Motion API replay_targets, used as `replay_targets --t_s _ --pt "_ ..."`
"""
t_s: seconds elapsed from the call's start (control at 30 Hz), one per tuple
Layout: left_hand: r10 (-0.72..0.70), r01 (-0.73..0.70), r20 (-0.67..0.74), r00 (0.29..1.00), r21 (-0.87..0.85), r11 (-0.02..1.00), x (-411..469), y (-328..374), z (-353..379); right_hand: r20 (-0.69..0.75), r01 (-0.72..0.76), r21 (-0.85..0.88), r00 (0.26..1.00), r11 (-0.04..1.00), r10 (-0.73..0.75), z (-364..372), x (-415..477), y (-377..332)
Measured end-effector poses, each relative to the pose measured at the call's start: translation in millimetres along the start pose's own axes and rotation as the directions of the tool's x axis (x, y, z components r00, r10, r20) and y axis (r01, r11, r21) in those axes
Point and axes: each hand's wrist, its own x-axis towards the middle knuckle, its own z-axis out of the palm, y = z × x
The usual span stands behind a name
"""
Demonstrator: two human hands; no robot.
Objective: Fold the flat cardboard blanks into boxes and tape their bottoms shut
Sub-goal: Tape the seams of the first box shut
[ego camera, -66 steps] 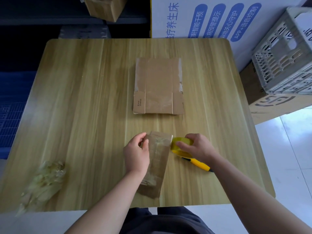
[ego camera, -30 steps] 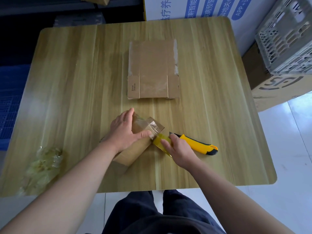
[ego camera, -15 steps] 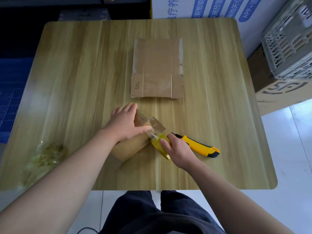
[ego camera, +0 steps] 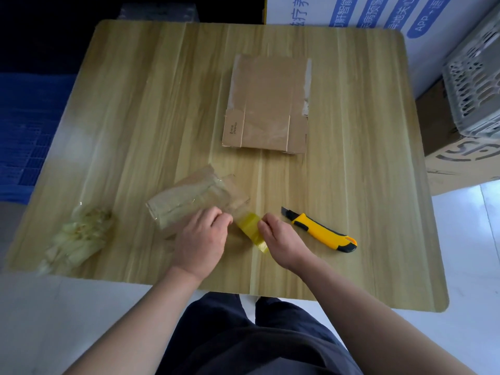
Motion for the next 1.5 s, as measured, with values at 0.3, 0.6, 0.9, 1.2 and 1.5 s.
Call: replay_targets --t_s 0.3,0.6,0.9,1.2,1.5 --pt "-0.554 0.770 0.601 0.576 -0.171 0.615 -3.3 18.8 6.6 -0.005 0.032 -0.010 0.999 0.999 -0.032 5.4 3.8 -5.9" --pt "-0.365 0.835 0.912 0.187 -0.343 -0.429 27.5 21.3 19.0 -0.253 -0.017 -0.257 0.966 0.966 -0.051 -14.5 3.8 22.8" --pt "-0.545 0.912 0.810 0.218 -0.367 -0.181 31.0 9.0 16.7 -0.195 -0.274 -0.583 0.961 0.765 0.196 -47.9 5.6 57.9" --pt "-0.574 0.930 0.778 0.254 -0.360 -0.076 37.7 2.5 16.6 0.101 0.267 -0.659 0.958 0.703 -0.269 -59.7 -3.7 -22.2" --pt "-0.546 0.918 0.776 0.317 -0.395 -0.027 37.2 -3.1 16.8 0.129 0.213 -0.874 0.968 0.437 -0.215 -43.7 16.8 -50.6"
